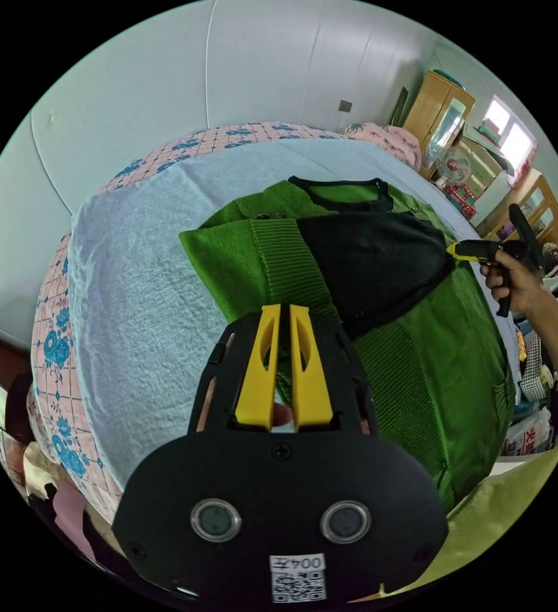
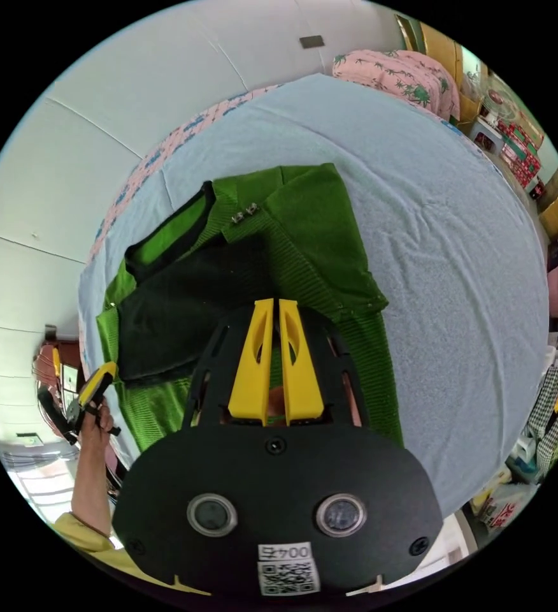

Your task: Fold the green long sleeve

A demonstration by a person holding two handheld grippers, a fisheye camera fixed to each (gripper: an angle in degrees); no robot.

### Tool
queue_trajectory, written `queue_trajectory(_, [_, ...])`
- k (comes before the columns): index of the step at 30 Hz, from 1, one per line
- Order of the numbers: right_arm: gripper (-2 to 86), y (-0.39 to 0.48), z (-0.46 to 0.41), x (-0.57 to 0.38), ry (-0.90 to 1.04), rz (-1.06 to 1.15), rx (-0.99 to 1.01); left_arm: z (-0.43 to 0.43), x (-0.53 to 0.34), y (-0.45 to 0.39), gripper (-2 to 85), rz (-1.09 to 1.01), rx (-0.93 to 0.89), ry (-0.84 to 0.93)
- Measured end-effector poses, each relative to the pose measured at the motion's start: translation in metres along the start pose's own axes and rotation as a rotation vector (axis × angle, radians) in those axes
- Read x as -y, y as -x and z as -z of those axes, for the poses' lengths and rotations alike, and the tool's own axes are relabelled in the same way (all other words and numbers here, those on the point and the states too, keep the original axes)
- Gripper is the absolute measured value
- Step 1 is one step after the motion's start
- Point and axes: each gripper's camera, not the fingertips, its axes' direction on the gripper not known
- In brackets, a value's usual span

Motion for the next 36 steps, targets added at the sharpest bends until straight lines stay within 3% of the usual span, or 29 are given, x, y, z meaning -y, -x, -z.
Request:
queue_trajectory(5, [0.0, 0.001, 0.004, 0.001, -0.023, 0.001, 0.012, 0.005, 0.001, -0.005, 1.2, 0.07, -0.033, -0.009])
queue_trajectory(18, [0.1, 0.009, 0.014, 0.015, 0.011, 0.017, 0.048, 0.008, 0.005, -0.051, 0.8, -0.03, -0.022, 0.034])
queue_trajectory(22, [2.9, 0.02, 0.012, 0.016, 0.036, 0.073, -0.09, 0.018, 0.009, -0.063, 0.7, -0.013, -0.006, 0.029])
queue_trajectory(25, [4.2, 0.021, 0.032, 0.01, 0.026, 0.091, -0.005, 0.039, 0.012, -0.091, 0.7, -0.081, -0.015, -0.007])
queue_trajectory(36, [-0.6, 0.031, 0.058, -0.145, 0.439, 0.293, -0.166, 0.06, -0.074, -0.25, 0.8, -0.312, -0.161, 0.234])
